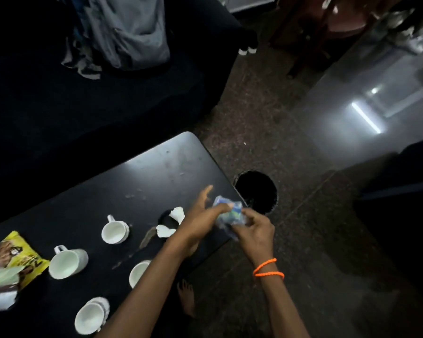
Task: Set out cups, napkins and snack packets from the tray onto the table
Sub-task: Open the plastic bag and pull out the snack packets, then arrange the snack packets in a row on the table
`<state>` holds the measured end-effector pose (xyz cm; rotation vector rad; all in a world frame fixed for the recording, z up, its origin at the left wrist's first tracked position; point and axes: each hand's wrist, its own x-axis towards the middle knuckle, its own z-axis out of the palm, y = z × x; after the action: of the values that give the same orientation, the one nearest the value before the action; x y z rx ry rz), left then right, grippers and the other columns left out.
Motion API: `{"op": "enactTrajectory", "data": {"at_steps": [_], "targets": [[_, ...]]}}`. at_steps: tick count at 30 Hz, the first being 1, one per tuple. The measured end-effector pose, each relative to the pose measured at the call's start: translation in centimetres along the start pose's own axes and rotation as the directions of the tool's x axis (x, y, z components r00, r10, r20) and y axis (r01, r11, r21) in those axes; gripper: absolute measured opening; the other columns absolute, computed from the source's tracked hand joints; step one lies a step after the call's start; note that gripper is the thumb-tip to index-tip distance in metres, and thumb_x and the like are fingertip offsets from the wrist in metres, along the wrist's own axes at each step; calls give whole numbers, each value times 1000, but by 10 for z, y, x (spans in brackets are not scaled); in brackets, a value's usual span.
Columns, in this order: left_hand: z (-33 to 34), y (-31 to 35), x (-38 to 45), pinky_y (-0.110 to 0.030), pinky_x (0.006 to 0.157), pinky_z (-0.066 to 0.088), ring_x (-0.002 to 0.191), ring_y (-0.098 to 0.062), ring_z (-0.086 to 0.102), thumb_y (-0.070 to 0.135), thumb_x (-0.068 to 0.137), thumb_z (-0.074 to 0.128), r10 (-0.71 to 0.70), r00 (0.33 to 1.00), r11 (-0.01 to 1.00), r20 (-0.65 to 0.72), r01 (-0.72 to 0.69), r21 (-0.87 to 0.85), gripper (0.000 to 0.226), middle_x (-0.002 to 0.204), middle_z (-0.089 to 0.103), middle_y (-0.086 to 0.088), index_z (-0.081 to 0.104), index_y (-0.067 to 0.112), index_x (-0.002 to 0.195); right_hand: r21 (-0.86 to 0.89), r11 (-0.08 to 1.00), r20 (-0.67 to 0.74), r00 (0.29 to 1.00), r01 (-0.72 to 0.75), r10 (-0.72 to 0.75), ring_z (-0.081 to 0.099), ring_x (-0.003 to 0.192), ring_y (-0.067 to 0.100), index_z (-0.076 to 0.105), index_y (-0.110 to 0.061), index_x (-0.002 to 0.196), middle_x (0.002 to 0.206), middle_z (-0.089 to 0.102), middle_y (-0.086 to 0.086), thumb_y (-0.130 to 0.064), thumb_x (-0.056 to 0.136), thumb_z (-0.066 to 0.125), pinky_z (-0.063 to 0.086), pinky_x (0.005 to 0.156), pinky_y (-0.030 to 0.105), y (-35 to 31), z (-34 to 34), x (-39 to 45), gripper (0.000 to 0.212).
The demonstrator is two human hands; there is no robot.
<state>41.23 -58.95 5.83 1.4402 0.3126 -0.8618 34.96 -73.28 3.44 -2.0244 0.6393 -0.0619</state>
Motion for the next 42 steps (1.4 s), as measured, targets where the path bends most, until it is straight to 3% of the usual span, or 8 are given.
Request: {"op": "enactTrajectory", "data": {"at_steps": [3, 6, 11, 16, 19, 25, 34, 42], "targets": [[10, -12, 6, -37, 88, 55, 104, -12, 68, 33, 93, 68, -82, 985, 993, 155, 94, -68, 34, 119, 74, 7, 64, 37, 127, -91, 996, -167, 985, 25, -40, 71, 75, 4, 74, -20, 106, 86, 78, -3, -26, 70, 82, 55, 69, 29, 6, -16, 10, 38], [5, -25, 15, -32, 87, 55, 113, -14, 67, 35, 91, 72, -61, 998, 997, 8, 61, 36, 29, 114, 73, 9, 70, 30, 120, -222, 975, -401, 908, 30, -119, 69, 94, 33, 55, -23, 127, 109, 73, 11, -29, 69, 85, 54, 78, 40, 10, -40, 34, 66], [-16, -45, 29, -36, 88, 57, 101, -17, 69, 30, 91, 72, -85, 985, 995, -150, 75, -68, 12, 102, 75, 4, 74, 27, 102, -508, 861, -567, 738, 39, -367, 54, 101, 33, 50, -17, 136, 125, 62, 8, -38, 68, 79, 43, 90, 41, 33, -72, 97, 76], [-28, -54, 39, -31, 79, 55, 90, -17, 67, 22, 93, 70, -77, 974, 989, -213, 48, -137, 6, 91, 72, 2, 74, 23, 96, -737, 663, -190, 982, -130, -20, 50, 122, 39, 25, -16, 156, 148, 39, 17, -44, 62, 87, 44, 100, 46, 75, -61, 142, 117], [-38, -56, 38, -31, 79, 57, 89, -15, 71, 23, 92, 71, -58, 971, 990, -231, 26, -139, 7, 90, 75, 5, 76, 24, 97, -742, 644, -118, 982, -187, 149, 37, 139, 44, 12, -20, 160, 160, 21, 21, -35, 60, 93, 39, 109, 53, 96, -55, 149, 130], [-67, -60, 30, -34, 80, 54, 84, -16, 69, 23, 91, 72, -34, 964, 979, -263, -21, -203, 7, 87, 74, 0, 76, 22, 96, -641, 766, -79, 997, -50, -1, 49, 126, 46, 34, -7, 152, 144, 41, 22, -28, 79, 78, 47, 100, 53, 92, -26, 134, 88], [-127, -65, -4, -24, 59, 45, 66, -14, 58, 10, 94, 67, -61, 915, 929, -399, -94, -357, 6, 80, 66, -4, 70, 14, 98, -399, 896, 49, 981, 193, -190, 53, 121, 43, 49, 6, 140, 133, 53, 31, -13, 77, 85, 38, 105, 36, 29, 62, 96, 76], [-239, -105, -68, -19, 63, 53, 75, -11, 68, 14, 94, 67, -59, 758, 922, -650, -208, -327, 14, 86, 73, 0, 74, 12, 105, -122, 900, 292, 881, 419, -371, 64, 85, 20, 54, -8, 136, 124, 60, 14, -15, 79, 83, 55, 80, 36, -76, 207, 3, 64]]}}
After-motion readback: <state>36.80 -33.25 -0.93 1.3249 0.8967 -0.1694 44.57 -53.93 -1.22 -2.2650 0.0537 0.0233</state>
